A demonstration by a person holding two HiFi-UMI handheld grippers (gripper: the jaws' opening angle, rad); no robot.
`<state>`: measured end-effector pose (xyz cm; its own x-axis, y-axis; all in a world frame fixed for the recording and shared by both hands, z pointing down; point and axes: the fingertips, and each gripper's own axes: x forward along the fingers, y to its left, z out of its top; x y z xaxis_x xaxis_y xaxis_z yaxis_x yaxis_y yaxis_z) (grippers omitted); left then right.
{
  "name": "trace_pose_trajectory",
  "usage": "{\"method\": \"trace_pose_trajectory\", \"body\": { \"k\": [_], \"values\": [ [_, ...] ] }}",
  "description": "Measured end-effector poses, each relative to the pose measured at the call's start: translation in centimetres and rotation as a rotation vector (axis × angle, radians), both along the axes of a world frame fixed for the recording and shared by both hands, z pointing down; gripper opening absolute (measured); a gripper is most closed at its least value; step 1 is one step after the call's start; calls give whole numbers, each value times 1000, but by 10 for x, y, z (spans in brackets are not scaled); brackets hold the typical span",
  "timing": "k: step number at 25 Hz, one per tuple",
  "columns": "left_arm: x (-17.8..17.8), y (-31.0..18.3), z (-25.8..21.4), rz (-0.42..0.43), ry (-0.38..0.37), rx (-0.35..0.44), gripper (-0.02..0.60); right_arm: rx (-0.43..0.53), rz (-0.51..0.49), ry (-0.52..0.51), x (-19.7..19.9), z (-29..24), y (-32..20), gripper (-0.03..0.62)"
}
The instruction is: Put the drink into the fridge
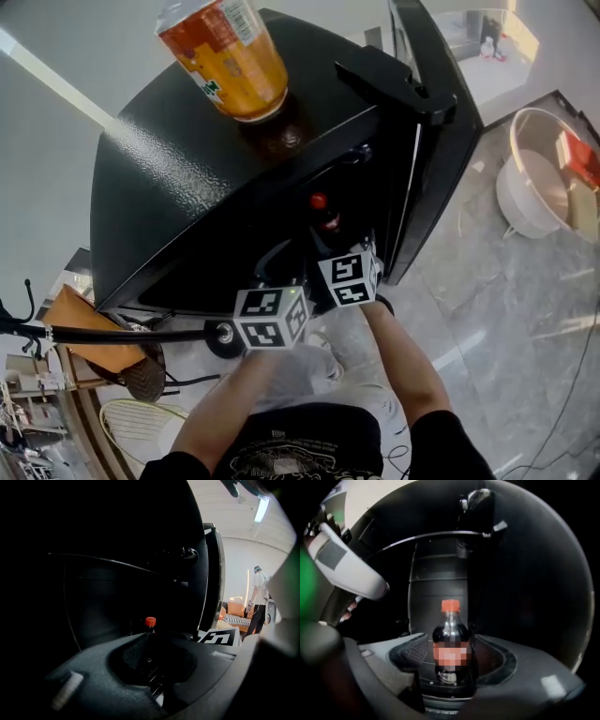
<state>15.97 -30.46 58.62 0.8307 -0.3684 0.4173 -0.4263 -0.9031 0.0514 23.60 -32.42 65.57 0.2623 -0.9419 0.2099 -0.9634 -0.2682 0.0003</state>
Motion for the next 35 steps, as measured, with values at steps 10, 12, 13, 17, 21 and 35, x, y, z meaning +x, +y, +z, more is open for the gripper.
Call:
{"method": "trace_pose_trajectory", "body": {
  "k": [10, 12, 13, 17, 21, 35],
  "values": [
    [-7, 26, -54, -37, 0, 4, 5, -39, -77, -80, -24, -70, 38, 277],
    [-9, 33, -71, -49, 6, 9, 5, -43, -93, -82, -29, -90, 49, 258],
    [-10, 37, -80, -55, 12, 12, 5, -44, -101, -82, -32, -101, 55, 247],
    [-13, 52, -115, -83, 31, 19, 5, -46, -141, -74, -42, -147, 80, 212],
    [-19, 69, -147, -114, 52, 27, 5, -31, -185, -80, -52, -189, 103, 187],
    [-45, 138, -221, -220, 94, 38, 5, -11, -318, -33, -75, -298, 182, 97]
  ]
}}
